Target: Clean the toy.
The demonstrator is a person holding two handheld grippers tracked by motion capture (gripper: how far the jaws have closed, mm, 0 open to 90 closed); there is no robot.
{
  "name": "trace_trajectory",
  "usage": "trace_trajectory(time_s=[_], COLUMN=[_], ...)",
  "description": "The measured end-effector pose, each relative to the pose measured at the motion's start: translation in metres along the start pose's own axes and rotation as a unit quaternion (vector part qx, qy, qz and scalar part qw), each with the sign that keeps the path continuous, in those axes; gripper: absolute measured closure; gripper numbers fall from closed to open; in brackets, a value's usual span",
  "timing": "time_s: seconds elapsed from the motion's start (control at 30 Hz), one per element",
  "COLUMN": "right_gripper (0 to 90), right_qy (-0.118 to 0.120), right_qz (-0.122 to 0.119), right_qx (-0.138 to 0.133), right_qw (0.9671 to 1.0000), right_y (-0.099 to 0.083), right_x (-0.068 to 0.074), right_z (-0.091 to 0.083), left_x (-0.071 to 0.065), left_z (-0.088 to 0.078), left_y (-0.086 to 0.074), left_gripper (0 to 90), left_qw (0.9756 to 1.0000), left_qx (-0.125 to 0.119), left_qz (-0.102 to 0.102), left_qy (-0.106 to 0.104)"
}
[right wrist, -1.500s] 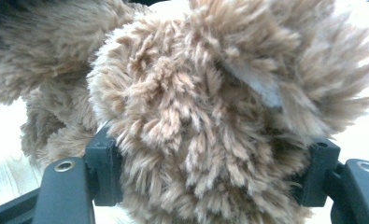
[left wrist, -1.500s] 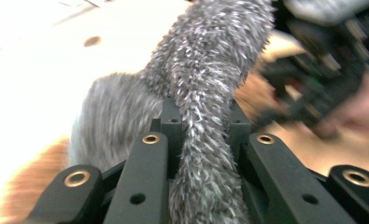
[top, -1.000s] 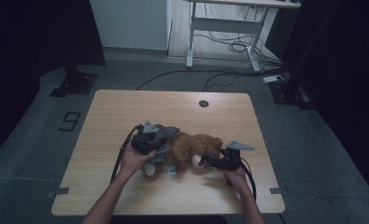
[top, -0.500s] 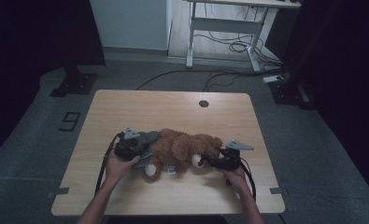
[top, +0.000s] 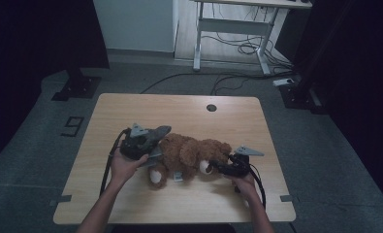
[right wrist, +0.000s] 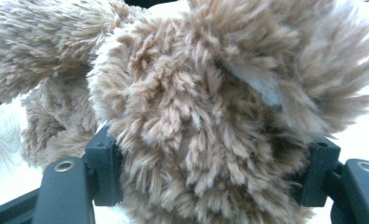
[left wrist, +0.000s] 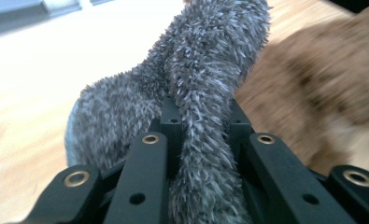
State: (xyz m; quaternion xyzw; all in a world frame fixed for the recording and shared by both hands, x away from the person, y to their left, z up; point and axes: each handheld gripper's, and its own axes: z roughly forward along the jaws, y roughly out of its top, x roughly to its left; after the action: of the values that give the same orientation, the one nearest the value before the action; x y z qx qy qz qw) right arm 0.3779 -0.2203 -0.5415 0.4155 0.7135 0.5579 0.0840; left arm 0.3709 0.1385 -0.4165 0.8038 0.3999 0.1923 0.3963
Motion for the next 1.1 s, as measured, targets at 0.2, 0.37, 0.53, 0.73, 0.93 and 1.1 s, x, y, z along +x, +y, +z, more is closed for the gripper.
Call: trace_trajectory(time_s=[0.2,0.37,0.53,0.73,0.93,1.1], right_gripper=[28.3,28.3,28.4,28.4,28.3,28.4], right_qy=[0.000,0.000,-0.001,-0.002,-0.001,-0.001], right_qz=[0.003,0.003,-0.002,-0.004,-0.005,-0.006], right_qx=[0.000,0.000,-0.001,-0.001,0.000,-0.001], right_qw=[1.0000,1.0000,1.0000,1.0000,1.0000,1.0000], right_y=[0.000,0.000,0.000,0.000,0.000,0.000], right_x=[0.000,0.000,0.001,0.001,0.002,0.002], right_z=[0.000,0.000,0.000,0.000,0.000,0.000], left_x=[-0.039,-0.054,-0.037,-0.017,0.009,0.024], left_z=[0.033,0.071,0.071,0.048,0.034,0.032], left_y=[0.037,0.037,0.019,0.002,-0.025,-0.040], left_gripper=[75.5,75.5,75.7,75.8,75.8,75.8], left_qw=[0.9985,0.9956,0.9974,0.9984,0.9983,0.9972], left_qx=[0.014,0.061,0.050,0.052,0.057,0.056], left_qz=[0.050,0.068,0.027,0.020,-0.013,-0.047], left_qy=[-0.017,-0.021,-0.045,-0.006,-0.003,-0.012])
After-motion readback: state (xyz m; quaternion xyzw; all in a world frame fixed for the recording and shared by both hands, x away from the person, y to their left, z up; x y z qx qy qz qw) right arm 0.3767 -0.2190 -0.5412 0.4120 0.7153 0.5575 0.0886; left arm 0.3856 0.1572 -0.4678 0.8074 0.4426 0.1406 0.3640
